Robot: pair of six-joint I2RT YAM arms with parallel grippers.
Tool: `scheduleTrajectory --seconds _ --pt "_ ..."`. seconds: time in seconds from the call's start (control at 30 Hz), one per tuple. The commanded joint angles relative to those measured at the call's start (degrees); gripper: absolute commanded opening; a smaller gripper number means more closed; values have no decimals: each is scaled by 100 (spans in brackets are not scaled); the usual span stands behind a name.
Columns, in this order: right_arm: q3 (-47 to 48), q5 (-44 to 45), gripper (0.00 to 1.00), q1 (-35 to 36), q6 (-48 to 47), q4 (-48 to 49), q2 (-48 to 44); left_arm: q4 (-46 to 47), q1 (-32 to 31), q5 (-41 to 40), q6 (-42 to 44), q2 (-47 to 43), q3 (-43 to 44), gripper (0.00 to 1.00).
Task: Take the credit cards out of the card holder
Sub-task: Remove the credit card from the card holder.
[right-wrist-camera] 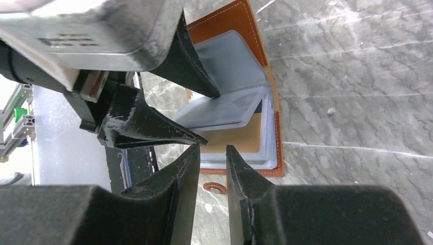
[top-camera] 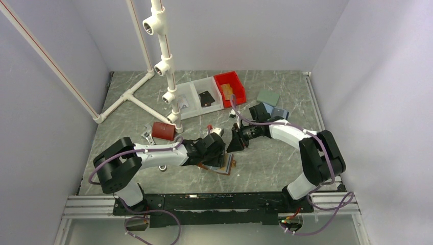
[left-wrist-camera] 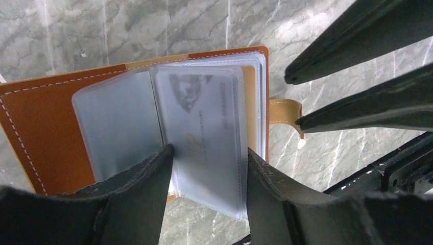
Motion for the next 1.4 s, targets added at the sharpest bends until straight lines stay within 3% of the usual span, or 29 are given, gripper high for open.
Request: scheduleTrajectory --seconds 0.0,0.53,0.83,1.37 --pt "327 85 28 129 -197 -155 173 86 18 13 -94 49 -7 56" --pt "589 467 27 624 -283 -364 613 346 18 291 -24 -51 -56 57" --pt "742 1235 23 833 -519 -588 691 446 34 339 -58 -273 -182 64" --pt "830 1122 23 896 -593 -707 814 978 249 611 -183 -830 -754 64"
